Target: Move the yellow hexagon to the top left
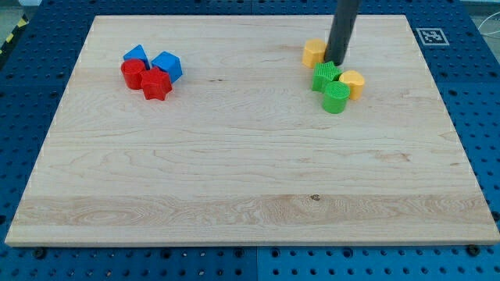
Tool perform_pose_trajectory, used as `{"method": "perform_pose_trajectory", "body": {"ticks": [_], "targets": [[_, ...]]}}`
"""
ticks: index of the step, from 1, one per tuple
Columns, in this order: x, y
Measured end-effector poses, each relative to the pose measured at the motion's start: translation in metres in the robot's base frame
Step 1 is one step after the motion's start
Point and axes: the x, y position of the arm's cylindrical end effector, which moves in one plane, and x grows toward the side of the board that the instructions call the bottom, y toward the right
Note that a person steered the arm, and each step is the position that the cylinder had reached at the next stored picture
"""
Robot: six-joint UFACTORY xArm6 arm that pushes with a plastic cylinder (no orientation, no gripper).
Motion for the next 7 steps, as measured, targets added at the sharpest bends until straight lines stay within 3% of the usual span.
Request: {"method": "perform_pose_trajectory", "body": {"ticks": [7], "targets": [[-0.045,-0.143]]}}
